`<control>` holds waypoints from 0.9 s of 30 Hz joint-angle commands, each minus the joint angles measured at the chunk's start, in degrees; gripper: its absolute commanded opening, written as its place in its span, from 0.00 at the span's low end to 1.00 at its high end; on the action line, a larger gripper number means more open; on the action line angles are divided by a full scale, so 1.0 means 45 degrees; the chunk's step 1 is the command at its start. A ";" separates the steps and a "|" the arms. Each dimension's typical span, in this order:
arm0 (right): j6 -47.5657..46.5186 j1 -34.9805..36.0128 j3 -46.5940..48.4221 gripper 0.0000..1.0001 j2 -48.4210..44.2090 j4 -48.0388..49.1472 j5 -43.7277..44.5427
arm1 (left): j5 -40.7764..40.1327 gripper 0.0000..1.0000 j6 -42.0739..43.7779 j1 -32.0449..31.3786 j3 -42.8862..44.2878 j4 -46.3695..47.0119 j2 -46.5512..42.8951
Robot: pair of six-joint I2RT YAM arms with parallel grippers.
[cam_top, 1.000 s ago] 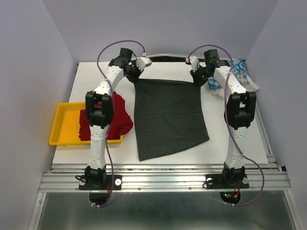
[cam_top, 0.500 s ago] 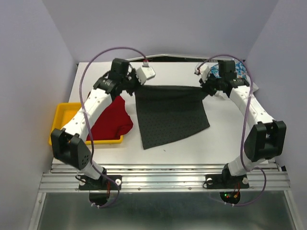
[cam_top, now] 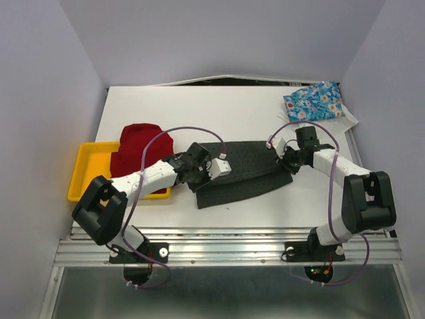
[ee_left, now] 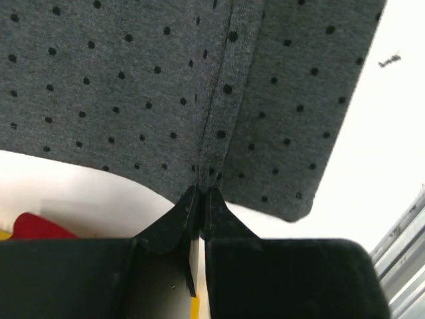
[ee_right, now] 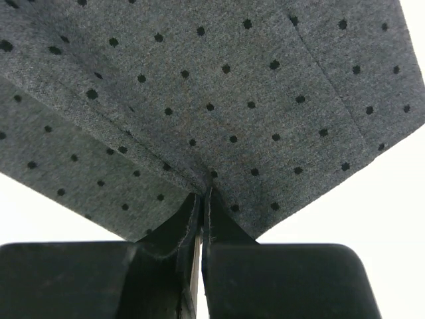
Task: Fold and stack the skirts
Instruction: Fold the skirt
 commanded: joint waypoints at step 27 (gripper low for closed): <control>-0.1292 0.0162 -0.0616 0.09 -0.2180 -0.0605 0.0144 | 0.1175 0.09 0.0484 -0.1646 0.1153 -0.3481 -0.1625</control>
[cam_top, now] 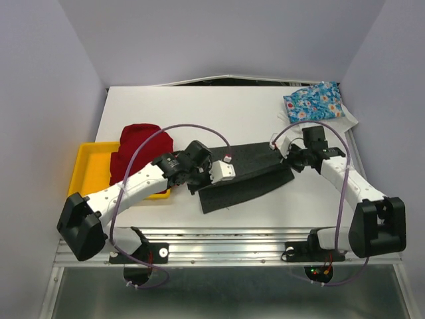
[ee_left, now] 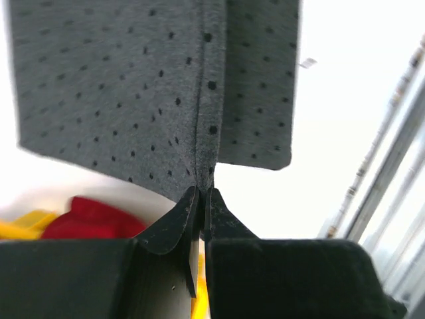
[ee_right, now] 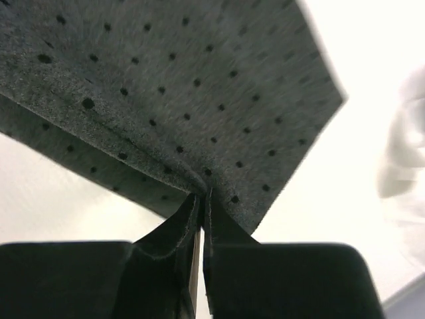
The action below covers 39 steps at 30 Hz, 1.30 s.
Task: Fold and stack the skirts
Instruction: Fold the skirt
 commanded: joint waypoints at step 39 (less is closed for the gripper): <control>0.2153 0.0113 0.3265 0.48 0.6939 -0.1399 0.1838 | 0.0053 0.29 -0.2915 0.2006 0.1651 0.2364 0.7172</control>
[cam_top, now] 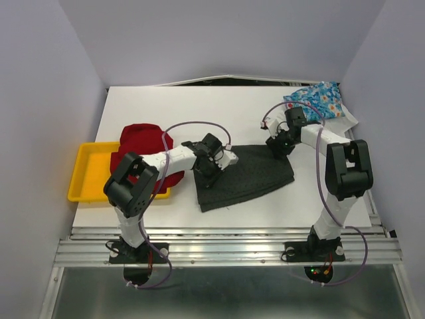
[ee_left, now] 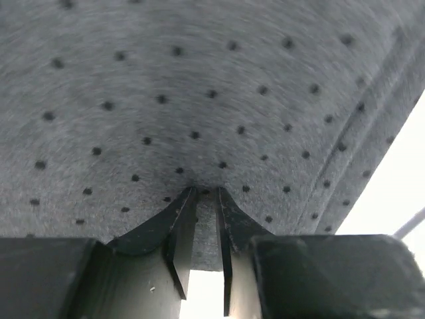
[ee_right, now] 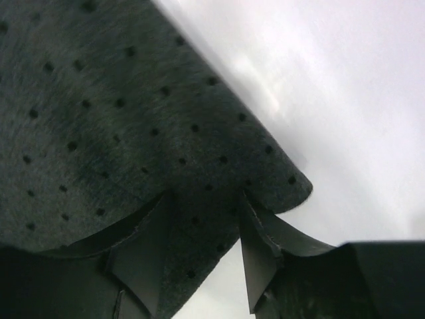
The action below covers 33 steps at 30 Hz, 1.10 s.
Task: Fold and stack the skirts
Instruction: Fold the skirt
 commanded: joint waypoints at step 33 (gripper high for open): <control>0.3860 0.1491 -0.0686 0.55 -0.1521 -0.1116 -0.2031 | -0.1014 0.38 0.0365 0.2126 0.1349 0.0847 -0.1793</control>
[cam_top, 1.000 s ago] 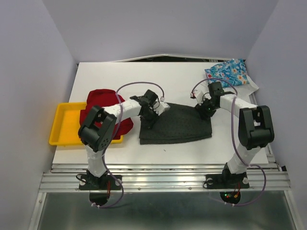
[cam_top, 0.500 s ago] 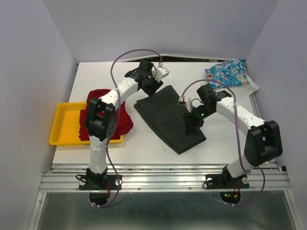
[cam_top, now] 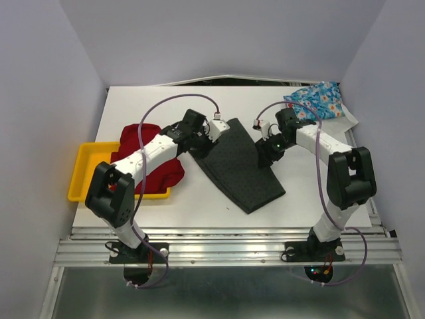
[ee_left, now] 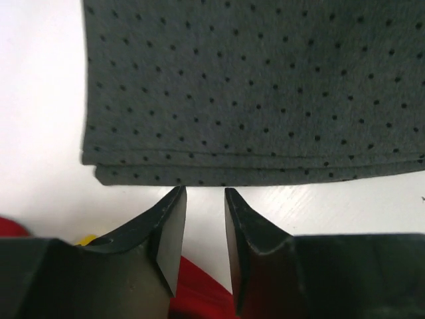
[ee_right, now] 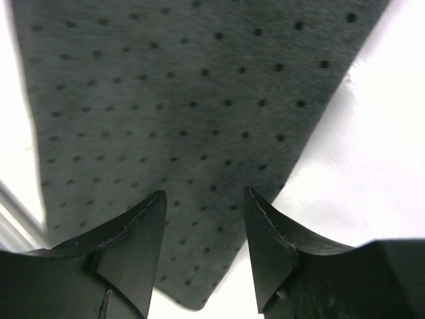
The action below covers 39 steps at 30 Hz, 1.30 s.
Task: Fold and stack the skirts
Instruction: Fold the skirt
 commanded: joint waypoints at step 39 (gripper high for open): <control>0.6541 0.0522 0.1180 0.29 -0.1379 0.4308 0.1412 | 0.3766 0.00 -0.5241 0.1678 0.1294 0.3139 0.2885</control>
